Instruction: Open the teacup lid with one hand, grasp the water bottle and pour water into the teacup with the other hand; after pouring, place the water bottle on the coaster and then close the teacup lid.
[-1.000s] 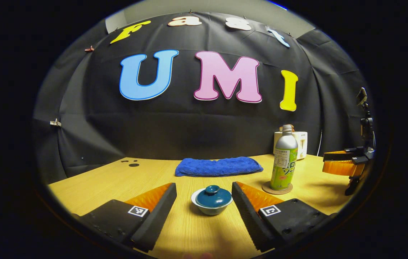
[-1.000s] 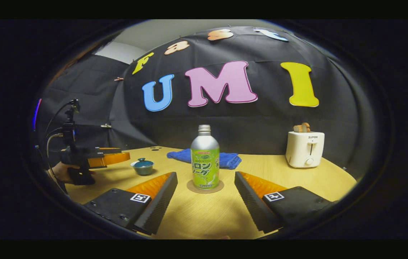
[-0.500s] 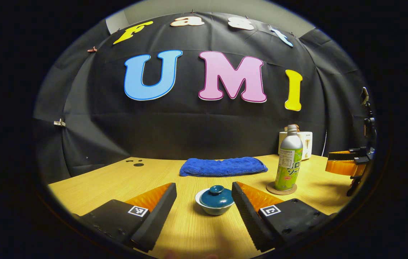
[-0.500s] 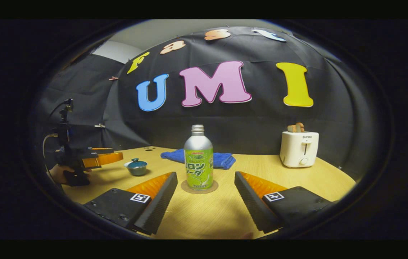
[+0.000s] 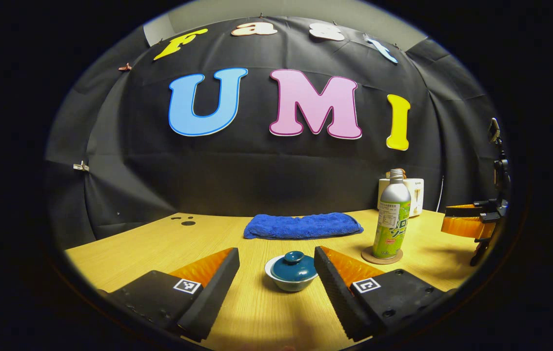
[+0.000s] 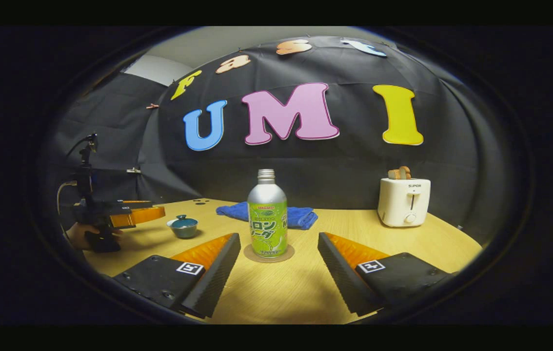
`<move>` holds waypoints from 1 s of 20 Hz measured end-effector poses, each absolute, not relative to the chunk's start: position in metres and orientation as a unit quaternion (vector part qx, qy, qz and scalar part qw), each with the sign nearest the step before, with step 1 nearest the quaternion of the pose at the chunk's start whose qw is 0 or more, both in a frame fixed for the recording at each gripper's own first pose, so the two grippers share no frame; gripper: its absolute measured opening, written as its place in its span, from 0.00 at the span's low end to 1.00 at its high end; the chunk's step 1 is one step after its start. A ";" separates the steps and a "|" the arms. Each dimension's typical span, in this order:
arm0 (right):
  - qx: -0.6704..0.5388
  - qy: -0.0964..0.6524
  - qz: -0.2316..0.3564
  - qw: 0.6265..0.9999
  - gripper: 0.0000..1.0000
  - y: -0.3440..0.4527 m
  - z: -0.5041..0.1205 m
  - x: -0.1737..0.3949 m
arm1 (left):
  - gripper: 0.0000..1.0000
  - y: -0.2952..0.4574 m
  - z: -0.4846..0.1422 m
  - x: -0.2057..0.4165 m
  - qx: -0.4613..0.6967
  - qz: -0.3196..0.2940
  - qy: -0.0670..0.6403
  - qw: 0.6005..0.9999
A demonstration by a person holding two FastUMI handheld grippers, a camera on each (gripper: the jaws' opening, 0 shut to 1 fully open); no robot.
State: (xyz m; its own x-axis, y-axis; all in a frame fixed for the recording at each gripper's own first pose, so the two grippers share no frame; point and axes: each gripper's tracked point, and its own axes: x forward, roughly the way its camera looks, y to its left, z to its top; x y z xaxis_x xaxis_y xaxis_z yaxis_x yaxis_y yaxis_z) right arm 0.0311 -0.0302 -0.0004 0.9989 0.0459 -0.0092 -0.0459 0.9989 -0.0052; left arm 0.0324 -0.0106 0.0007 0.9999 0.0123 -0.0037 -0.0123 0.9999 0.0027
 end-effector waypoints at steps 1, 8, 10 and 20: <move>-0.004 0.004 0.022 1.000 0.98 -0.030 -0.001 0.031 | 0.97 -0.011 0.000 0.032 0.001 0.006 0.002 1.000; -0.004 0.003 -0.010 1.000 0.99 -0.041 0.000 0.033 | 0.97 -0.009 0.001 0.033 0.001 0.012 0.001 1.000; -0.004 0.004 -0.010 1.000 0.99 -0.041 0.000 0.034 | 0.97 -0.009 0.000 0.033 0.001 0.012 0.001 1.000; -0.003 0.004 0.008 1.000 0.99 -0.034 0.000 0.033 | 0.97 -0.013 0.000 0.033 0.001 0.003 0.002 1.000</move>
State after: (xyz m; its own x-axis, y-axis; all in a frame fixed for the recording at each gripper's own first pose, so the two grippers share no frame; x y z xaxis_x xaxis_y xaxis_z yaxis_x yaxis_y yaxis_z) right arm 0.0332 -0.0338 -0.0001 0.9998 0.0168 -0.0089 -0.0168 0.9998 -0.0062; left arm 0.0328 -0.0129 -0.0001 1.0000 0.0051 -0.0036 -0.0051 1.0000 0.0028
